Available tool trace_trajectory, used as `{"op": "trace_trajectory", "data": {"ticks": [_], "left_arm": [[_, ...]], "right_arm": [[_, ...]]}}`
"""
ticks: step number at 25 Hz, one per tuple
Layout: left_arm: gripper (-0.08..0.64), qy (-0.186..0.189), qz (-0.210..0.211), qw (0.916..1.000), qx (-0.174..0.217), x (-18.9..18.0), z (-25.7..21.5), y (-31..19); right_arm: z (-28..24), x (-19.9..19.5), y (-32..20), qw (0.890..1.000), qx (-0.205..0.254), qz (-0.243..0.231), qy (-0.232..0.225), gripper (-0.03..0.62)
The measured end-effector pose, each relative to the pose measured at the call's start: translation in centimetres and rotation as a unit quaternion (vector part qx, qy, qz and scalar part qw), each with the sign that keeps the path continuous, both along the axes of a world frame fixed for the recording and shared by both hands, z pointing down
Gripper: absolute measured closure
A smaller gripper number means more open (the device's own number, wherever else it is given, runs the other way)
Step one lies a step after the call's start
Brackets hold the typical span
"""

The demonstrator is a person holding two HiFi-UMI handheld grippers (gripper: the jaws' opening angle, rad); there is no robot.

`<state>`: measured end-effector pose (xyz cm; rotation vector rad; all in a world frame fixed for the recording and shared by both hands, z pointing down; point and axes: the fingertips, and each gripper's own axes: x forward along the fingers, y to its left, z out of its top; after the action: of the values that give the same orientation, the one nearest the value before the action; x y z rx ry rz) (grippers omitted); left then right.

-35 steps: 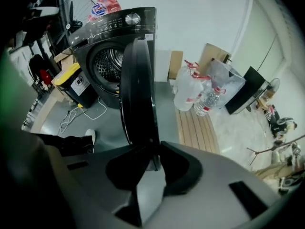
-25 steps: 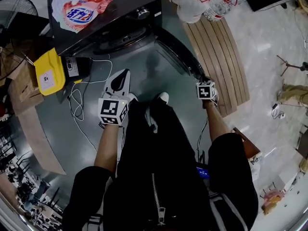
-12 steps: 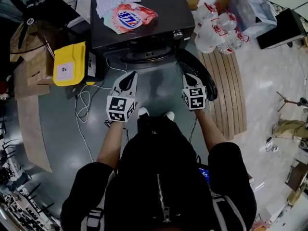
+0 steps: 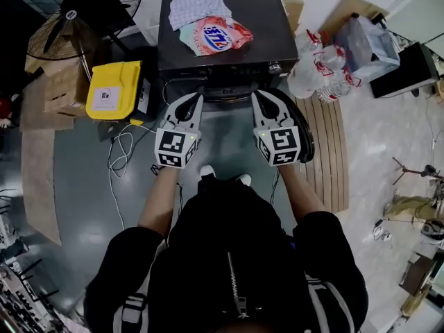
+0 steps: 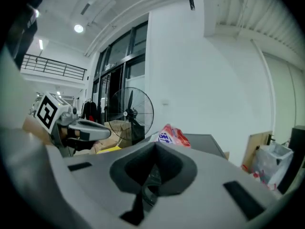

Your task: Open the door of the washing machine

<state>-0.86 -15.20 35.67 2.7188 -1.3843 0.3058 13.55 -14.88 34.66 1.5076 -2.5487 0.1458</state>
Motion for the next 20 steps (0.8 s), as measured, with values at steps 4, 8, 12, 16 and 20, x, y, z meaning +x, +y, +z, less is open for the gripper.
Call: {"op": "trace_trajectory", "data": {"ticks": [4,8,12,16,20], "left_arm": [[0.558,0.005,-0.002,0.9999,0.014,-1.1,-1.4,0.0],[0.558,0.007,0.000,0.9998,0.016,-1.7,-1.5,0.5],[0.558,0.009,0.004,0.9999,0.011,-1.9,-1.1,0.9],[0.558,0.009,0.007,0.9999,0.011,-2.2,-1.0,1.0],[0.558,0.009,0.007,0.9999,0.009,-2.4,-1.0,1.1]], "right_arm": [[-1.6,-1.0,0.5,1.000,0.015,-0.001,0.000,0.590],[-1.3,-1.7,1.1,1.000,0.011,0.001,-0.002,0.590],[-0.8,-2.3,1.8,1.000,0.007,0.002,0.000,0.590],[-0.6,-2.5,2.3,1.000,0.003,0.006,-0.003,0.590],[-0.3,-2.7,2.4,1.000,0.000,0.007,-0.001,0.591]]}}
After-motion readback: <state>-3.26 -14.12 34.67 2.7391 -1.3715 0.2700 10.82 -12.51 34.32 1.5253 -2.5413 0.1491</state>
